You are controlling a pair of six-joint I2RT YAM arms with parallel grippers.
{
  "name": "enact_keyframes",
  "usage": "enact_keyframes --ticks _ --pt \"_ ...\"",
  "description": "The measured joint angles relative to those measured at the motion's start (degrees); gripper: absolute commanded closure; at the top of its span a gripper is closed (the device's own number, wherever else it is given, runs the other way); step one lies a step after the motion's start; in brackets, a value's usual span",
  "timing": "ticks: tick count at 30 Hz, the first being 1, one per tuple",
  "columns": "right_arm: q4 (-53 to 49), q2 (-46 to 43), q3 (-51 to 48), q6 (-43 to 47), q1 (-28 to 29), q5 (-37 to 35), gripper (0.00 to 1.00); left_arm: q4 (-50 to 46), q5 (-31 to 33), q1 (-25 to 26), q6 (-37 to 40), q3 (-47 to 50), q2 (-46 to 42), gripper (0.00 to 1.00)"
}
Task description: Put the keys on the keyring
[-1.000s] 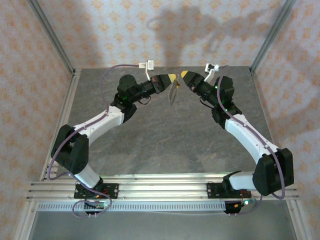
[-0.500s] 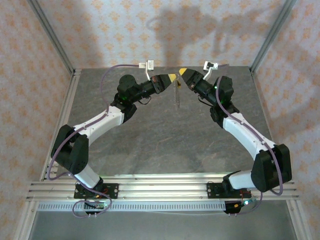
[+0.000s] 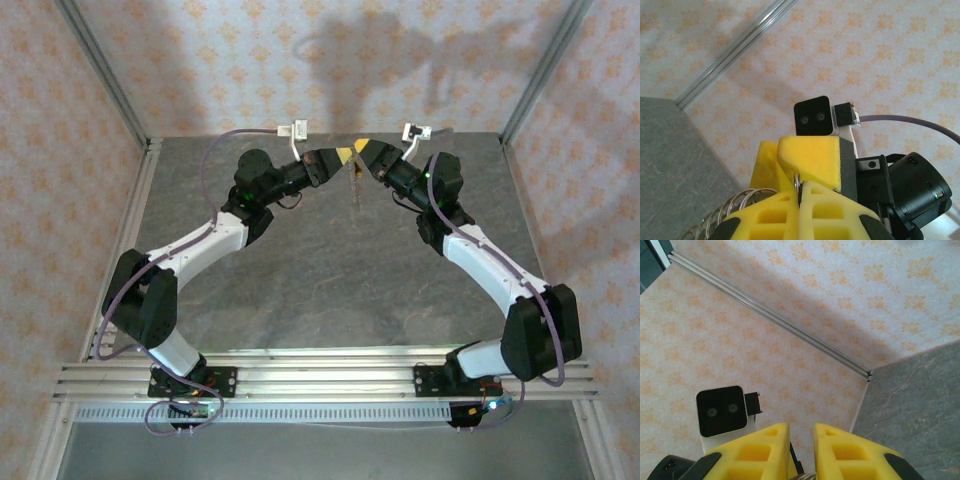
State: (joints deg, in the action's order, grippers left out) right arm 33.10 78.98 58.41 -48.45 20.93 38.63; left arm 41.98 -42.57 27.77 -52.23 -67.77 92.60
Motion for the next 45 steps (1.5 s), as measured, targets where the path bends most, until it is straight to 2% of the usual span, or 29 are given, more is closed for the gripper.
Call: enact_keyframes --ticks 4,8,9,10,12,13,16,20,30,45 --pt "0.13 0.07 0.00 0.00 0.04 0.02 0.88 -0.02 0.00 0.00 -0.07 0.00 0.00 1.00" --pt "0.42 0.09 0.00 0.00 0.20 0.20 0.88 -0.04 0.00 0.00 -0.24 0.00 0.00 1.00" --pt "0.42 0.11 0.00 0.02 0.20 0.20 0.91 -0.04 0.00 0.00 -0.24 0.02 0.00 1.00" --pt "0.42 0.15 0.02 0.02 0.20 0.20 1.00 -0.04 0.00 0.00 -0.24 0.00 0.00 1.00" --pt "0.39 0.26 0.09 0.20 0.22 0.35 1.00 -0.09 0.02 0.00 -0.24 0.00 0.00 1.00" --pt "0.42 0.26 0.09 0.24 0.22 0.37 0.98 -0.09 0.02 -0.02 -0.24 0.00 0.00 1.00" --pt "0.37 0.26 0.09 0.44 0.22 0.35 0.78 -0.09 0.02 0.00 -0.24 0.02 0.00 1.00" --pt "-0.57 -0.15 -0.20 1.11 0.17 -0.90 0.69 -0.04 0.02 -0.02 -0.24 0.00 0.00 1.00" --pt "-0.85 -5.49 -4.39 0.61 0.02 -2.60 0.72 0.04 0.00 0.37 -0.24 0.00 0.00 1.00" --pt "-0.52 -5.22 -4.68 -0.07 0.85 -1.09 0.78 0.35 0.02 0.37 -0.26 0.02 0.00 1.00"
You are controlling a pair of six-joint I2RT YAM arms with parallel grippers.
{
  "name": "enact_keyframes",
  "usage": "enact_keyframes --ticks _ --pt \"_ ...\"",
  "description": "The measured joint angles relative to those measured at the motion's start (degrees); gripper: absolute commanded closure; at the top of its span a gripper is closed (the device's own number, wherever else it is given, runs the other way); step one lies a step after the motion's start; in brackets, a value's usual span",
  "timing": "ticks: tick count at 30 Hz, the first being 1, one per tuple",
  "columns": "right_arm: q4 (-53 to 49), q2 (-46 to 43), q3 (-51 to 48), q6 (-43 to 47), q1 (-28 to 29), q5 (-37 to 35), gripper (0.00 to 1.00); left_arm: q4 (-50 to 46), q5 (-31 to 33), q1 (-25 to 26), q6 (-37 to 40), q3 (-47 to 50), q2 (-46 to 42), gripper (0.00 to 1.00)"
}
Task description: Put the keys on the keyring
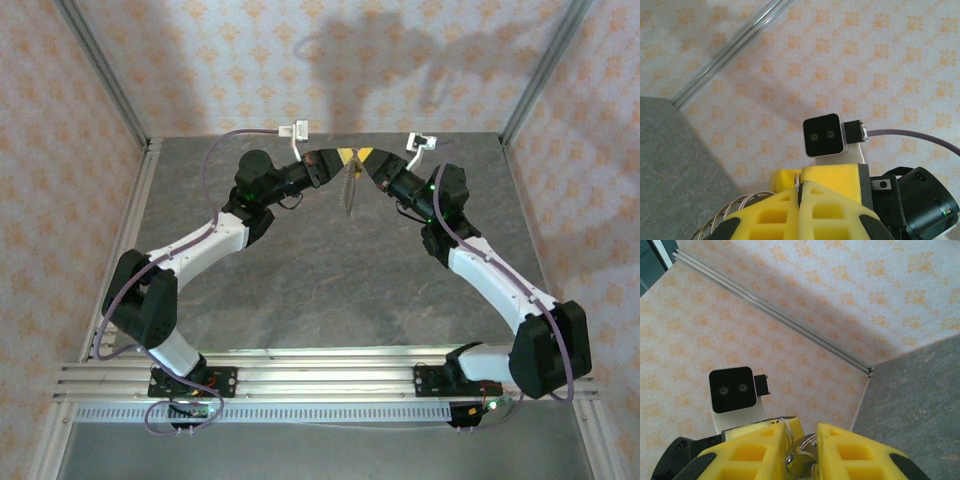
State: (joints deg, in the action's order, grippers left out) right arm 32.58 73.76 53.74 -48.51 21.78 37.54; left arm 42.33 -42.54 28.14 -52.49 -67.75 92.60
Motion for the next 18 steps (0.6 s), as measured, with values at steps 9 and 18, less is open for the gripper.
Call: enact_keyframes --ticks 9,18 --pt "0.28 1.79 1.40 -0.39 0.20 0.44 0.78 0.00 0.24 -0.02 -0.02 -0.02 0.00 1.00" --pt "0.94 2.71 2.40 -1.07 0.22 1.09 0.88 -0.02 0.59 -0.02 0.00 -0.02 0.00 1.00"
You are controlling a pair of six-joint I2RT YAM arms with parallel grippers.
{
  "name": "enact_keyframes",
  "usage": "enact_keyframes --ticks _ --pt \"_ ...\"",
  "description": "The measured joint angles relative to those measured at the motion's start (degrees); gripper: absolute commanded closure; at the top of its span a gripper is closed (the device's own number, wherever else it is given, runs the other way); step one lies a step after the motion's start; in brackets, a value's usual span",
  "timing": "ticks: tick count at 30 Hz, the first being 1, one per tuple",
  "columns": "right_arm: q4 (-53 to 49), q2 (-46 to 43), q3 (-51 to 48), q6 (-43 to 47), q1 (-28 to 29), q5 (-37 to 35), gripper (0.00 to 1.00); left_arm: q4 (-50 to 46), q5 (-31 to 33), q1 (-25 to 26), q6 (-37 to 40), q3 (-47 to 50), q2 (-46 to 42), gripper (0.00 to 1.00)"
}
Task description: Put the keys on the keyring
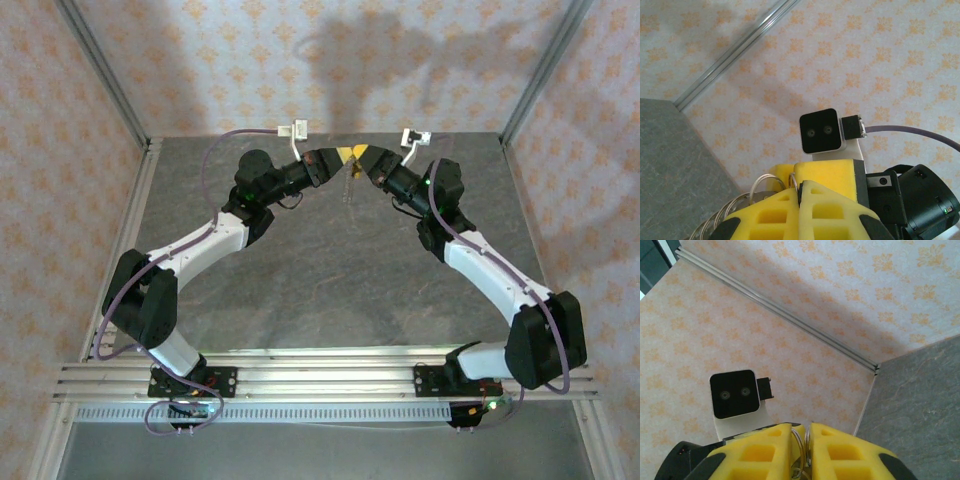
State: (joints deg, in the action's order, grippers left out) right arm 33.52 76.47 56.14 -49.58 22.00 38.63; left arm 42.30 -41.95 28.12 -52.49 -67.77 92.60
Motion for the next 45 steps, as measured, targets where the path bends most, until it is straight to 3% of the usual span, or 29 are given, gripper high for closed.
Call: enact_keyframes --ticks 8,21,25,29,45 --pt "0.39 0.04 0.07 -0.59 -0.02 0.20 1.00 0.02 0.48 0.00 0.00 0.00 0.00 1.00" --pt "0.42 0.20 0.07 -0.57 -0.02 0.22 1.00 -0.07 0.52 0.00 0.02 0.00 0.00 1.00" --pt "0.42 0.20 0.07 -0.55 -0.31 0.57 1.00 -0.46 0.61 0.00 0.15 0.00 0.00 0.85" --pt "0.39 0.20 0.07 -0.55 -0.76 1.73 1.00 -0.76 0.46 0.02 0.33 -0.02 0.00 0.77" --pt "-0.35 0.42 0.24 0.70 -2.95 7.10 1.00 -1.99 -2.12 -0.42 0.00 -1.73 0.02 0.76"
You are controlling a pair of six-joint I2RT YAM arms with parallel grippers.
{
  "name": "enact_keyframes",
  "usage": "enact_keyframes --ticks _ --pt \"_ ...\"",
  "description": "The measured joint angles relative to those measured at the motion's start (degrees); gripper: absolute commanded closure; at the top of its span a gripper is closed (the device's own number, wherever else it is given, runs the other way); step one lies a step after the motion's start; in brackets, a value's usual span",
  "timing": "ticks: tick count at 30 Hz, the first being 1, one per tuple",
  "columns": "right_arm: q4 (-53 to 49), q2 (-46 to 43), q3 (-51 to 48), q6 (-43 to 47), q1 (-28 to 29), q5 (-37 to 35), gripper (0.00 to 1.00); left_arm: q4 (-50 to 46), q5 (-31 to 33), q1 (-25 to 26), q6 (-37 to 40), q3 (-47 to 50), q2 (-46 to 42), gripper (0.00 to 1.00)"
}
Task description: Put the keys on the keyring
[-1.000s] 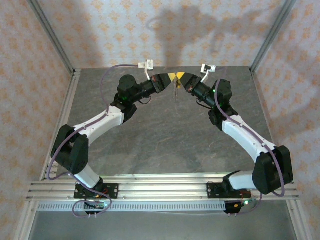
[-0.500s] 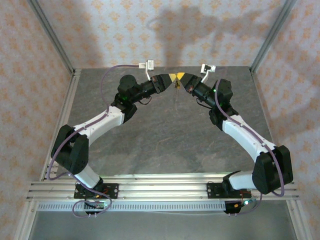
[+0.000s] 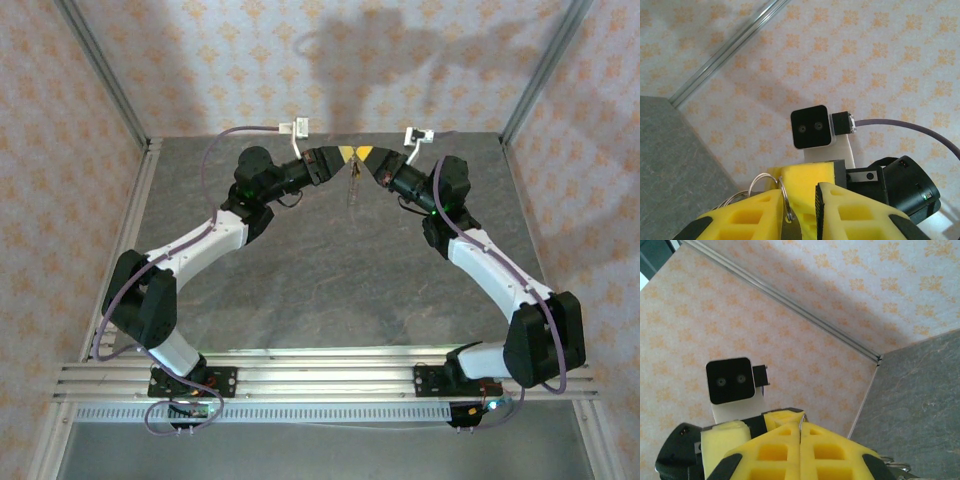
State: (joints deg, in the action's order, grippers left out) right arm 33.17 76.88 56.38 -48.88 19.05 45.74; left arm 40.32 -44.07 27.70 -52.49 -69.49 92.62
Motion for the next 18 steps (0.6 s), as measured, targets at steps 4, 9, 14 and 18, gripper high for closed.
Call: enact_keyframes --ticks 4,9,14,18 --pt "-1.18 0.52 0.87 0.94 0.00 1.38 1.00 -1.29 -1.55 -0.50 0.04 -0.90 0.15 0.76" --pt "-2.49 0.52 1.60 2.05 -0.15 2.36 1.00 -3.34 -3.28 -0.87 0.46 -2.49 0.68 0.76" --pt "-3.34 0.52 1.77 2.99 -0.15 2.86 1.00 -4.79 -4.20 -1.25 1.42 -3.04 1.01 0.79" --pt "-4.15 0.52 1.77 3.30 -0.15 3.39 1.00 -6.01 -5.01 -1.64 1.97 -3.13 1.29 0.84"
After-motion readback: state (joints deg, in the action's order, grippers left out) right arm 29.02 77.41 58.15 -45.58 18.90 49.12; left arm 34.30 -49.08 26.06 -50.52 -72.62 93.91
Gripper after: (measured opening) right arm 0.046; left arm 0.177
